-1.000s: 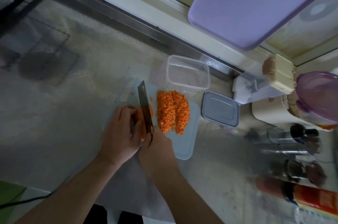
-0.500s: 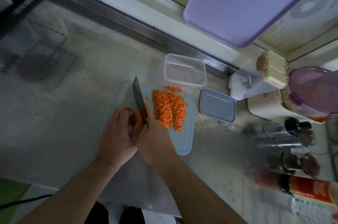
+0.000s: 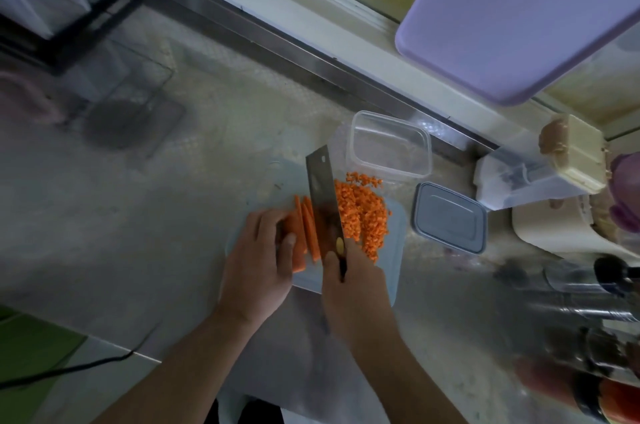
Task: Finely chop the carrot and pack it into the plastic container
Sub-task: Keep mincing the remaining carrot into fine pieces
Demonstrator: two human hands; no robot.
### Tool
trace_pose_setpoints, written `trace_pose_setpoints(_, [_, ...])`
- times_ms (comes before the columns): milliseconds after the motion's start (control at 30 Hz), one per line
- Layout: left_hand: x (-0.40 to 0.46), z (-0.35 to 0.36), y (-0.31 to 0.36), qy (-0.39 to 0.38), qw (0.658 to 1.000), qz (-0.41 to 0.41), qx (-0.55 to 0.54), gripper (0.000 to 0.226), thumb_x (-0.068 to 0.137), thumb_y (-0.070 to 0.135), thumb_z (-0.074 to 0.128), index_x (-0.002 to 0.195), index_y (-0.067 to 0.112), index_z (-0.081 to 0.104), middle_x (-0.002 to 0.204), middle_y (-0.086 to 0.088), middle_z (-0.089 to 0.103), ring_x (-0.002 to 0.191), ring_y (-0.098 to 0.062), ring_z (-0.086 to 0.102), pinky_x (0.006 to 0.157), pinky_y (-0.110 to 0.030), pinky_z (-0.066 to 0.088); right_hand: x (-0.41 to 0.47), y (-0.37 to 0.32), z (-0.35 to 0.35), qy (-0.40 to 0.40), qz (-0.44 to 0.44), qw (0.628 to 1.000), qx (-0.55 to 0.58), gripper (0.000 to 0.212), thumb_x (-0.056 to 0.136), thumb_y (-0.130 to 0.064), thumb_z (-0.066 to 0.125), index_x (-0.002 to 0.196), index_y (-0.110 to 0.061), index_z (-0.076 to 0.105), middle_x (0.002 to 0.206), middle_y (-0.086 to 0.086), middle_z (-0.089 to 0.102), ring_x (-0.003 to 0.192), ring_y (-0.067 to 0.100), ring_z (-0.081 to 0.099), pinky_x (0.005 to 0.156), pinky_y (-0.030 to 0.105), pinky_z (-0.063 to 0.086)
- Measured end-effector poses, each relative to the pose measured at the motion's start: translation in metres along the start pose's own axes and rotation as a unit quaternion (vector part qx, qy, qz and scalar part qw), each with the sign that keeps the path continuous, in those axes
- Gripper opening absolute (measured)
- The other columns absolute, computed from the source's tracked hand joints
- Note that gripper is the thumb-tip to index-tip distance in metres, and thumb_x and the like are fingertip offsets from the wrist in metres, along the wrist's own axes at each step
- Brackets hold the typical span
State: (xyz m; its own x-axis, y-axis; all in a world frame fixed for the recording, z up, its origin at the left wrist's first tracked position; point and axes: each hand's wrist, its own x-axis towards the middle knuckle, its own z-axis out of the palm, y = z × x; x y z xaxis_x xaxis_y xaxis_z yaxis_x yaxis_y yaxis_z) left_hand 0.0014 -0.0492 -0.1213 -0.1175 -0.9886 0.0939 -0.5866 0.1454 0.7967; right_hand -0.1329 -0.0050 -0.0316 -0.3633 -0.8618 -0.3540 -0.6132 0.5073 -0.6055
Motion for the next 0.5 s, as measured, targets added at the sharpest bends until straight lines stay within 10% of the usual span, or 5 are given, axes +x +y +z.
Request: trace_pose_setpoints(500, [-0.0023,-0.0018,0.0029,-0.013,1.000,-0.006,-0.001,0.035,0.099,0.021,0.063,0.132,0.023,0.056,0.129,0.013,0.048,0.099,-0.005,0.058,0.072,-0.016,0.043,-0.0101,-0.0033,0.0048,-0.052,0.048,0.997,0.008,0.020,0.104,-0.032,0.044,0.086,-0.033,0.052,0.071,-0.006,0.061,0.063,0.009,0.058,0.056,0.023,0.042])
